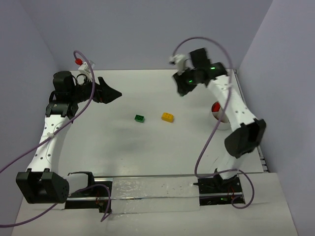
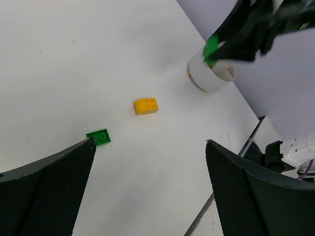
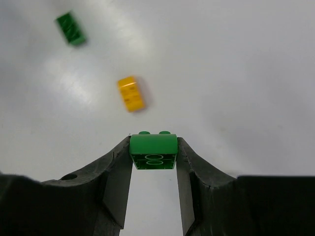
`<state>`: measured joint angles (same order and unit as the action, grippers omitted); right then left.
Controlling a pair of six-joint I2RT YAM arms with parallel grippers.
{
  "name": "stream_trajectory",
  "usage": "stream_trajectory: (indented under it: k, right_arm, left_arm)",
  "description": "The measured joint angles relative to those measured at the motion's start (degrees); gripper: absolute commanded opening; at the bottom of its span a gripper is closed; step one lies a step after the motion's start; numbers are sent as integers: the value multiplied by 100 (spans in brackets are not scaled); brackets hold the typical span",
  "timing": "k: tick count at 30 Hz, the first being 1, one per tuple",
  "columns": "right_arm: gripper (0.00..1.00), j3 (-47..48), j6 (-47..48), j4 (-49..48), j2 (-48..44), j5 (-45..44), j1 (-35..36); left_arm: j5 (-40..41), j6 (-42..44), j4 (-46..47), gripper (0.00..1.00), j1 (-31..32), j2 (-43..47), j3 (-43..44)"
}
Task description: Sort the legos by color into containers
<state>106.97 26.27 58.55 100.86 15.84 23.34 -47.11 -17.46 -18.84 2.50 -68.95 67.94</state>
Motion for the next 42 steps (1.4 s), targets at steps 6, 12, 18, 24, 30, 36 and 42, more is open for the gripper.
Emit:
stream_trajectory:
  k: [6,12,18,24,30,36,42]
  right_arm:
    - [0,-579,-719,-508,-1092,670,-2548]
    - [0,-1248,-830,-623,-1136,829,-4139]
    - [0,-1345,-707,-832,-875,663,-4609]
    - [0,-1401,-670,-1086,-275,469,-4663]
    - [4,-1398,-670,-1122,148,450,-4663]
    - [9,-1398,-556,-1151,313,397,-4663]
    - [12,-1457,-432,-1302,343,288,-4663]
  left_arm:
    - [107,-35,84,99,65,0,14]
    - [387,-27,140,99,297,-7,76]
    - [539,19,146,99,396,-11,127]
    - [594,59,144,99,398,-11,131]
    - [600,71,145,99,396,-11,131]
    - [600,68,145,99,396,-13,131]
    - [600,68,145,99,398,-15,131]
